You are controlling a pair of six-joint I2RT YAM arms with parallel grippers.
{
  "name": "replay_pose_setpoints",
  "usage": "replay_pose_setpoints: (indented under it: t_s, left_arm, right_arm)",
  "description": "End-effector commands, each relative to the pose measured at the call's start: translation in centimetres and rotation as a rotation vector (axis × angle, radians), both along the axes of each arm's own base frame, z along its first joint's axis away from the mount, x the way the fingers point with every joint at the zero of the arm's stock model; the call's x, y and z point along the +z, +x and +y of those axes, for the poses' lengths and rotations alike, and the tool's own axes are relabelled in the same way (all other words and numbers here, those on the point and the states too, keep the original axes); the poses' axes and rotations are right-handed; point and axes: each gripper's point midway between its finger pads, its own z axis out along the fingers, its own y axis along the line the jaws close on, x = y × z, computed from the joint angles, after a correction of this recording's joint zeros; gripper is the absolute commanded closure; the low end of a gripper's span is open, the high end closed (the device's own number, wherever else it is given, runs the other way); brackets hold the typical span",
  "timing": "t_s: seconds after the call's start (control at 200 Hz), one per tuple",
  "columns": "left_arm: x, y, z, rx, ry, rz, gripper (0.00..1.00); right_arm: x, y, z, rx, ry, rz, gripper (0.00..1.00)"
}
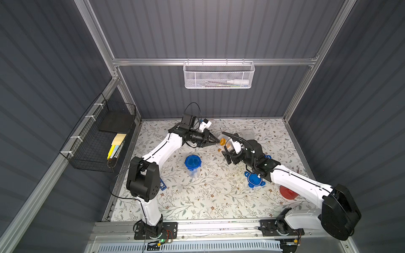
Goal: Take out toiletry kits
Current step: 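Pour the toiletry kits out of the container.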
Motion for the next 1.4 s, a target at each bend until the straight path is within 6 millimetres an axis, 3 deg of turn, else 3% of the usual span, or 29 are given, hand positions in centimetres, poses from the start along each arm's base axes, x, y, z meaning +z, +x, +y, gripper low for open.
replay_pose_setpoints:
  t_s: [0.0, 0.085, 0.13, 0.195, 0.235, 0.465, 0.495, 0.69, 0.815, 0.89, 0.966, 1.121, 1.261, 1.396]
  left_arm:
    - [3.5, -2.2, -0.6, -0.072, -0.097, -0.042, 1.0]
    - [2.9, -2.5, -0.5, -0.069, -0.094, -0.028, 1.0]
    - [2.8, -2.5, -0.5, -0.066, -0.094, -0.022, 1.0]
    - [2.7, -2.8, -0.5, -0.067, -0.094, -0.019, 1.0]
    - [2.8, -2.8, -0.4, -0.068, -0.095, -0.02, 1.0]
    - [1.9, -3.2, -0.3, -0.062, -0.073, -0.002, 1.0]
    - [1.5, -3.1, -0.2, -0.058, -0.061, 0.001, 0.96]
    - [-1.6, -2.9, 0.5, -0.016, 0.046, 0.027, 0.49]
    - [-1.2, -2.0, 1.0, 0.037, 0.089, -0.016, 0.34]
    - [-0.5, -1.2, 1.7, 0.096, 0.142, -0.066, 0.3]
    - [0.4, -0.4, 2.9, 0.164, 0.211, -0.133, 0.27]
    - [2.1, 0.6, 5.5, 0.295, 0.317, -0.242, 0.24]
    - [2.2, 0.5, 6.1, 0.318, 0.349, -0.25, 0.24]
    - [1.9, 0.5, 6.5, 0.329, 0.37, -0.245, 0.23]
  right_arm:
    - [1.7, 0.2, 1.2, 0.037, 0.036, -0.04, 0.01]
    - [1.8, -0.4, 1.0, 0.032, 0.055, -0.022, 0.07]
    - [1.9, -0.6, 0.7, 0.023, 0.068, -0.013, 0.15]
    - [2.1, -1.1, 0.4, 0.019, 0.078, -0.003, 0.4]
    - [2.1, -1.4, 0.1, 0.013, 0.082, 0.001, 0.49]
    - [3.1, -2.9, -1.0, 0.004, 0.108, 0.007, 0.54]
    - [3.1, -3.0, -1.0, -0.001, 0.115, 0.023, 0.56]
    - [0.7, -5.3, -2.2, -0.029, 0.096, 0.186, 0.57]
    - [-2.0, -6.6, -3.0, -0.061, 0.096, 0.283, 0.58]
    - [-3.7, -7.4, -3.6, -0.084, 0.073, 0.351, 0.58]
    - [-5.3, -8.1, -3.9, -0.101, 0.065, 0.421, 0.49]
    - [-9.5, -9.7, -3.8, -0.126, 0.026, 0.609, 0.42]
    - [-12.8, -10.0, -3.4, -0.153, -0.039, 0.733, 0.41]
    - [-14.6, -9.9, -2.5, -0.152, -0.112, 0.818, 0.26]
